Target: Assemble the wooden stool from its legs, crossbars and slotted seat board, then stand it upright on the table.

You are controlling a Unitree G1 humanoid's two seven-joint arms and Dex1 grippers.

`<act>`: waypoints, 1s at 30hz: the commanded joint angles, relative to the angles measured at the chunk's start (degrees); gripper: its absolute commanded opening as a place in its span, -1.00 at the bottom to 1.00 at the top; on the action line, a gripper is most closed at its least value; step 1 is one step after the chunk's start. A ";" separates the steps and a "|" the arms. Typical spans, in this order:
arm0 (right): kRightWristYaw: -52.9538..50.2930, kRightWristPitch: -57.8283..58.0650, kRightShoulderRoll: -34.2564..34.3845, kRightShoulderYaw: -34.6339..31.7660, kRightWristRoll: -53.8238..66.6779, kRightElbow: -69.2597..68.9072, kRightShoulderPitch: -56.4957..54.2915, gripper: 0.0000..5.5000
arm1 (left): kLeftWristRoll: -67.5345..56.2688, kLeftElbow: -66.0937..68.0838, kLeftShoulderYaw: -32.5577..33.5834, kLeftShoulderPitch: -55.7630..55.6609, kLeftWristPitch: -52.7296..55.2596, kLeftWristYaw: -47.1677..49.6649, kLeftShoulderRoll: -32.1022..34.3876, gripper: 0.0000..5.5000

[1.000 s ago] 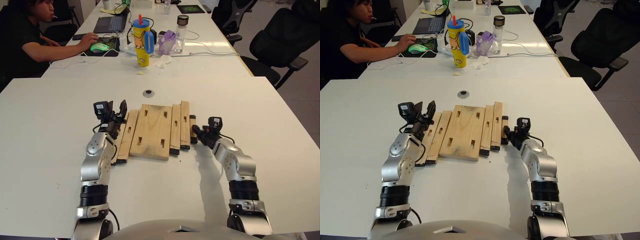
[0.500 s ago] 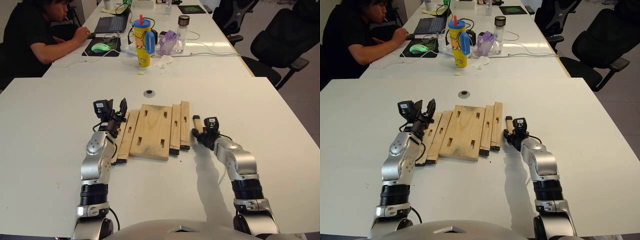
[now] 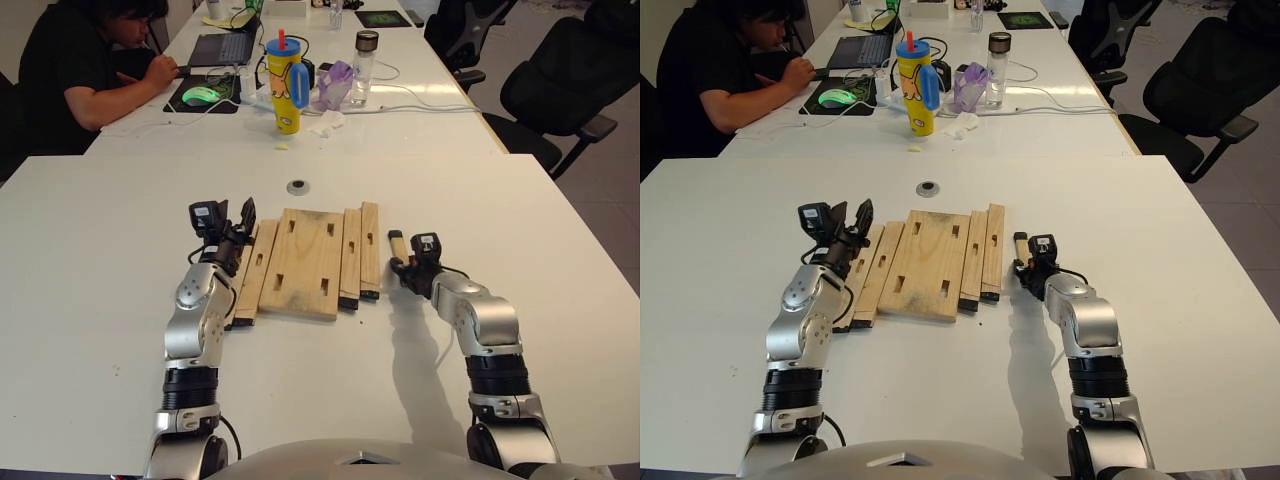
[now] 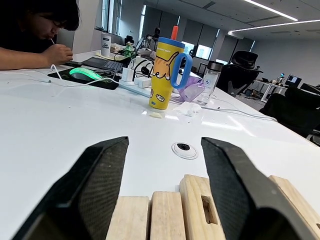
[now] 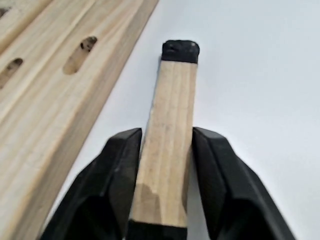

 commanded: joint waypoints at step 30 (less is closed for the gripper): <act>22.22 -44.35 0.53 13.19 2.47 -11.88 5.21 -0.52 | -48.01 -2.15 7.97 -16.90 42.44 -5.29 2.33 -0.02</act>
